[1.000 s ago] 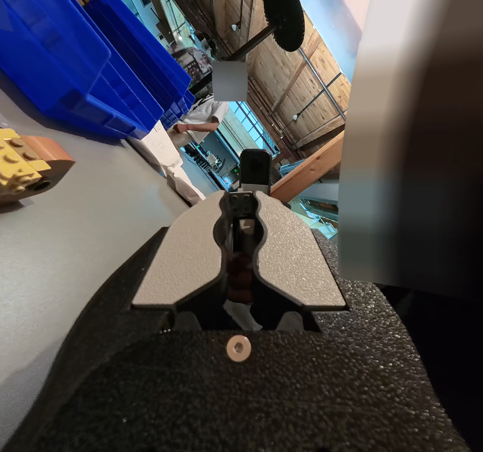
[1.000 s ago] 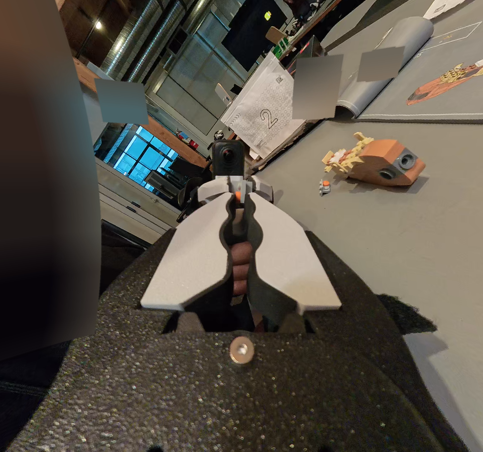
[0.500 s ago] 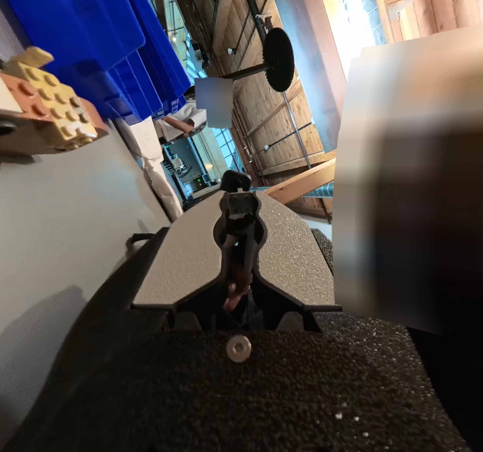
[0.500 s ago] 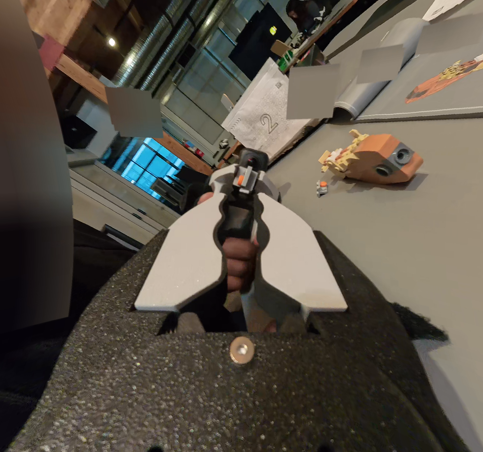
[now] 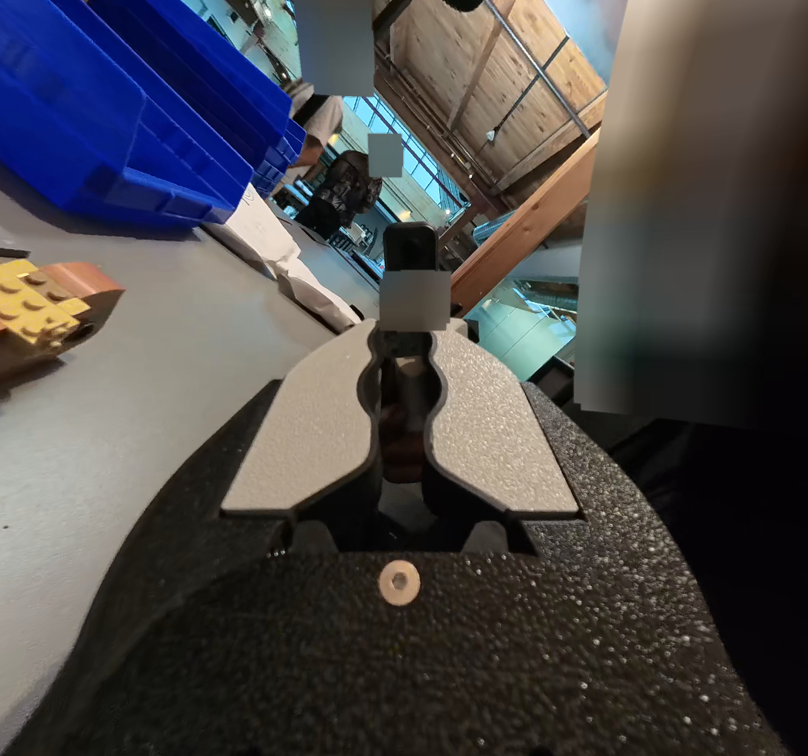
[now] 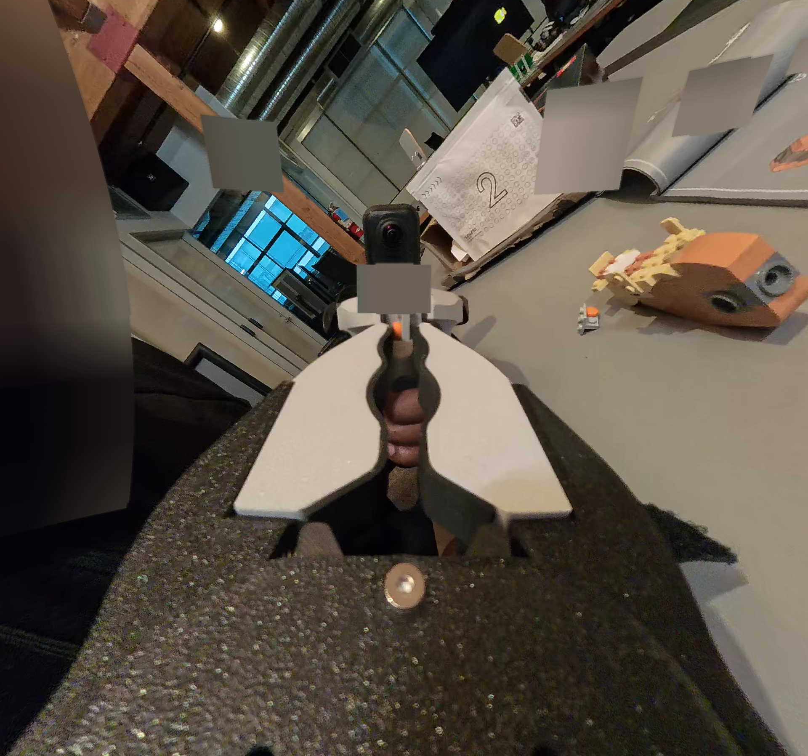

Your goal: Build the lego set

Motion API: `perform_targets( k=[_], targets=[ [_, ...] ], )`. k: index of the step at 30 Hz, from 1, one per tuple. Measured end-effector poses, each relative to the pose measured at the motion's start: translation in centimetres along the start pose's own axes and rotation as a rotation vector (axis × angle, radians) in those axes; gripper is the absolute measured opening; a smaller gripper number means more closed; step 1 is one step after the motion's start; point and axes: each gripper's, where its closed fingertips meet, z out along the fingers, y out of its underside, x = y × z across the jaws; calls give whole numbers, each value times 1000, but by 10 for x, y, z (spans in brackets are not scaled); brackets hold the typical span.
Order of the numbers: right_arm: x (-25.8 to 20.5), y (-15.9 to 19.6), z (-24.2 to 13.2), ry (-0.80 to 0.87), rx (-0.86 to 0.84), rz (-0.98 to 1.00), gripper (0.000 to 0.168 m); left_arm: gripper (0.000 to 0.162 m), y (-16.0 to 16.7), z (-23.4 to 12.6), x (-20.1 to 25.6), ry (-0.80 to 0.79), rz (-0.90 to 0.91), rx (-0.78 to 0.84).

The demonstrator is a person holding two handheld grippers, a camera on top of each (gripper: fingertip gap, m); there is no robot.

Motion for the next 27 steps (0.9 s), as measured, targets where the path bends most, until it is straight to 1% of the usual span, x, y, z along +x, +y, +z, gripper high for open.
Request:
perform_targets(
  k=[5,11,17,20,23,27],
  targets=[
    [-2,1,-2,-3,-5,-57,6,15,2,1,4,8,39,-24],
    [-3,2,-1,13,17,-132,6,15,1,3,5,42,16,-18],
    [-1,4,1,85,17,-277,6,17,0,4,5,56,7,-19],
    [3,5,1,151,-3,-399,6,18,-4,2,4,59,4,5],
    [7,4,-1,233,-30,-528,6,15,-8,-1,3,61,-1,24],
    [8,3,-2,265,-36,-589,6,14,-8,-1,2,47,10,18]
  ],
)
